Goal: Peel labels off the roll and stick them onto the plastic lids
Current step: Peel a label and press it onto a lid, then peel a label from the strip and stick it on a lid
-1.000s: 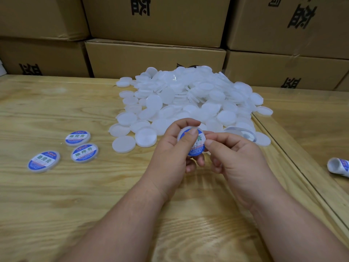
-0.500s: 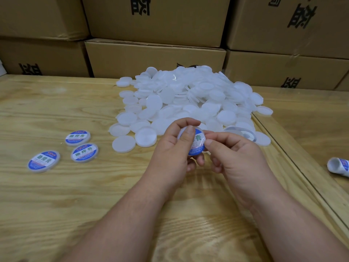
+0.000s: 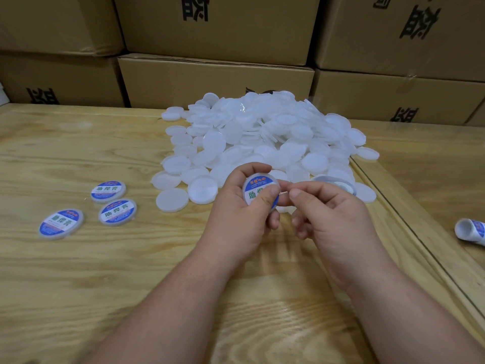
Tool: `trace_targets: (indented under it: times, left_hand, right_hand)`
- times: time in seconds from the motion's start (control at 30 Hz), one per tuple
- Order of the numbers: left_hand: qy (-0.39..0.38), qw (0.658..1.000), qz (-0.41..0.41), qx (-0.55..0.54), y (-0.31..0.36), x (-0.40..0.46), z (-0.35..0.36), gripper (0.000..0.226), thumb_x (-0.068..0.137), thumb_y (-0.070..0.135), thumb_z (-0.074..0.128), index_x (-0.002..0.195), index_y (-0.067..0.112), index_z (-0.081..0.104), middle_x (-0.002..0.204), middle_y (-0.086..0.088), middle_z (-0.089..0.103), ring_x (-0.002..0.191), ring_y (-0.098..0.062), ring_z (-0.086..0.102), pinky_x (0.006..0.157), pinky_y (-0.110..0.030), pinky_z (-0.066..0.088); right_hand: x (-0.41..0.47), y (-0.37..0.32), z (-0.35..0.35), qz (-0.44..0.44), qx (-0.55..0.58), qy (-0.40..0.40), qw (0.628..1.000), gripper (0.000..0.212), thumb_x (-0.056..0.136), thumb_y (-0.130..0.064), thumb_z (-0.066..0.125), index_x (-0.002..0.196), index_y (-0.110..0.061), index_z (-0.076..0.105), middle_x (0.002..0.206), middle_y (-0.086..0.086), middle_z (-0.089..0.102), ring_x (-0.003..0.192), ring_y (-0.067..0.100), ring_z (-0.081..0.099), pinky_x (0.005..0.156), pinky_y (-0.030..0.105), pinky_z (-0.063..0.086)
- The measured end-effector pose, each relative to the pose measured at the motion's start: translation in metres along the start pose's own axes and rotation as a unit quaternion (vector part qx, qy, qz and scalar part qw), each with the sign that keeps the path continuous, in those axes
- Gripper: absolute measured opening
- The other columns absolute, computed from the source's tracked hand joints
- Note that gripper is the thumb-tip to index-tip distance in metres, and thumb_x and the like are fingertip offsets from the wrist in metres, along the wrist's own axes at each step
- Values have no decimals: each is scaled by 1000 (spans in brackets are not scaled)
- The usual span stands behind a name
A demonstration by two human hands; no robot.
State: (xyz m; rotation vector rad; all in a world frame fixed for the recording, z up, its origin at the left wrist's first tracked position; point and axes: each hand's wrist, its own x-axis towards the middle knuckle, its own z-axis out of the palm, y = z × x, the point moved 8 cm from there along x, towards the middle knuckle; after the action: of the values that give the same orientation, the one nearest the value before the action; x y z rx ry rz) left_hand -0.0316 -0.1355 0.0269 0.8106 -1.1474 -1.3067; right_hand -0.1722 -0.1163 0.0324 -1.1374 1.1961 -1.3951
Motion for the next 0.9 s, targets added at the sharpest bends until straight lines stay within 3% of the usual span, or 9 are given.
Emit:
trace_targets:
  times: [0.2, 0.33, 0.47, 0.6, 0.7, 0.77, 0.83, 0.9]
  left_hand:
    - [38, 999, 19, 2, 1, 3, -10, 30, 87, 15, 75, 105, 33, 58, 99, -4, 76, 47, -16, 52, 45, -23, 42]
    - [84, 996, 23, 19, 4, 5, -23, 29, 86, 18, 79, 96, 40, 63, 85, 4, 75, 45, -16, 52, 45, -23, 43]
    - [107, 994, 24, 29, 9, 3, -32, 9, 104, 31, 55, 105, 34, 64, 95, 1, 79, 46, -17, 57, 41, -23, 40]
    - [156, 984, 21, 86, 22, 1, -61, 30, 110, 39, 34, 111, 27, 62, 98, 5, 79, 60, -19, 70, 42, -23, 43]
    - [222, 943, 32, 247, 40, -1, -97, 29, 107, 40, 38, 100, 38, 67, 96, 19, 73, 73, 6, 65, 58, -13, 45]
    - [269, 904, 30, 331, 54, -5, -122, 18, 101, 39, 52, 91, 43, 67, 89, 24, 67, 76, 17, 60, 56, -5, 40]
    - [327, 870, 19, 369, 66, -16, -150, 4, 93, 40, 66, 97, 41, 67, 85, 20, 66, 72, 7, 65, 57, -13, 44]
    - [391, 834, 21, 388, 79, -29, -174, 11, 88, 42, 71, 96, 35, 70, 82, 15, 68, 69, -4, 65, 64, -27, 51]
  right_hand:
    - [-1, -6, -7, -33, -24, 39, 998, 9, 95, -9, 64, 89, -12, 71, 85, 4, 79, 52, 10, 56, 47, 20, 45]
    - [-2, -11, -10, -53, -5, 57, 997, 9, 94, -8, 64, 87, -12, 69, 81, 6, 78, 52, 12, 53, 46, 21, 45]
    - [-3, -14, -12, -71, 6, 56, 996, 7, 90, -14, 67, 84, -16, 71, 78, 7, 76, 50, 13, 52, 47, 21, 44]
    - [1, -25, -29, -102, 17, 84, 991, 9, 82, -24, 68, 78, -25, 75, 73, 6, 74, 49, 14, 49, 46, 21, 44]
    - [5, -38, -63, -140, 21, 161, 977, 9, 82, -26, 67, 76, -28, 74, 65, 1, 70, 47, 12, 47, 44, 21, 41]
    - [7, -43, -89, -152, 15, 231, 961, 8, 81, -27, 66, 76, -27, 72, 61, -3, 67, 46, 10, 46, 46, 21, 39]
    - [9, -43, -107, -154, -15, 287, 945, 6, 80, -31, 64, 79, -29, 70, 63, -6, 67, 52, 8, 49, 55, 26, 42]
    - [11, -43, -113, -159, -66, 296, 940, 9, 80, -35, 62, 83, -32, 70, 70, -12, 68, 58, 2, 53, 61, 22, 45]
